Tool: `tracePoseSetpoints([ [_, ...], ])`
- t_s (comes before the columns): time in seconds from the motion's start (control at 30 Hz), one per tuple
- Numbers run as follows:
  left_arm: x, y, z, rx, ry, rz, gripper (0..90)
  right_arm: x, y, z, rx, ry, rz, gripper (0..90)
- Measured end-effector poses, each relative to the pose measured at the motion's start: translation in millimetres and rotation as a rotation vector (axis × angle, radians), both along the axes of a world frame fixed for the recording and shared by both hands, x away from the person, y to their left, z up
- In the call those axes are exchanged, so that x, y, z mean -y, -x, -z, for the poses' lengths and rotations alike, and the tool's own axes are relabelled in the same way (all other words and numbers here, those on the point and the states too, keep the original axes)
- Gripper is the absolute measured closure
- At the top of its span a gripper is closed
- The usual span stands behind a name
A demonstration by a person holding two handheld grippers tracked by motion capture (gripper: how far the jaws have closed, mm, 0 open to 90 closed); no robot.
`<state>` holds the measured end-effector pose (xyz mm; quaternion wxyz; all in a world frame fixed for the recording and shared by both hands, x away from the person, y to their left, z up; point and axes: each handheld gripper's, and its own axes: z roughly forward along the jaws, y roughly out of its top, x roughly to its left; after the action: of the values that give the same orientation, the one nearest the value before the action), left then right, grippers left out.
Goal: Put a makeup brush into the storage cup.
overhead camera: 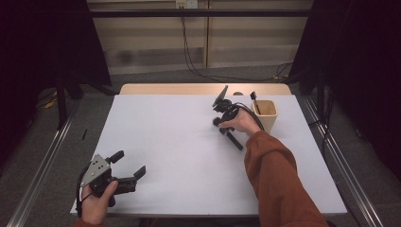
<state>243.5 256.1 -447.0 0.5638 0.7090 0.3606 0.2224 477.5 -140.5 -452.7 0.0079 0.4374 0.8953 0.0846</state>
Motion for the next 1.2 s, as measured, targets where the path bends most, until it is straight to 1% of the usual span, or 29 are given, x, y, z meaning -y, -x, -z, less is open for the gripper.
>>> tracePoseSetpoints([
  [0.2,-0.7,0.1,-0.2,0.001,-0.003,0.0,2.2,0.9,-0.9,-0.1,0.003,0.005,-0.004,71.7],
  [0.37,-0.4,-0.1,0.3,-0.002,0.001,-0.004,2.2,1.9,-0.8,-0.3,0.003,-0.002,0.001,72.0],
  [0.5,1.7,-0.2,0.7,0.001,-0.015,0.01,2.3,2.7,-0.6,-1.3,-0.005,-0.001,0.007,72.0],
  [0.6,0.8,-0.3,1.0,-0.006,-0.007,0.001,2.2,5.6,0.3,-1.9,-0.005,-0.004,0.016,72.1],
  [0.7,0.1,-0.3,0.7,-0.004,-0.009,-0.002,2.2,8.6,1.5,-5.0,0.002,-0.022,0.019,72.1],
  [0.8,0.8,-0.2,0.8,-0.005,-0.008,-0.001,2.2,9.1,4.4,-10.9,0.021,-0.042,0.027,72.1],
  [0.83,0.8,-0.2,0.8,-0.005,-0.008,-0.001,2.2,9.1,5.2,-12.9,0.034,-0.048,0.016,72.1],
  [0.87,0.7,-0.1,0.7,-0.005,-0.008,-0.001,2.2,8.4,6.9,-16.3,0.04,-0.047,0.02,72.1],
  [0.97,0.2,0.0,0.6,-0.005,-0.005,-0.002,2.3,10.2,8.8,-20.9,0.075,-0.07,0.014,72.1],
  [1.0,0.2,0.0,0.6,-0.004,-0.005,-0.002,2.2,10.7,9.9,-23.3,0.078,-0.076,0.022,72.1],
  [1.17,0.3,-0.3,0.6,-0.005,-0.008,-0.003,2.2,12.3,15.8,-34.2,0.147,-0.134,0.025,72.1],
  [1.2,0.3,-0.2,0.5,-0.004,-0.008,-0.002,2.2,12.5,16.2,-35.5,0.156,-0.136,0.018,72.1],
])
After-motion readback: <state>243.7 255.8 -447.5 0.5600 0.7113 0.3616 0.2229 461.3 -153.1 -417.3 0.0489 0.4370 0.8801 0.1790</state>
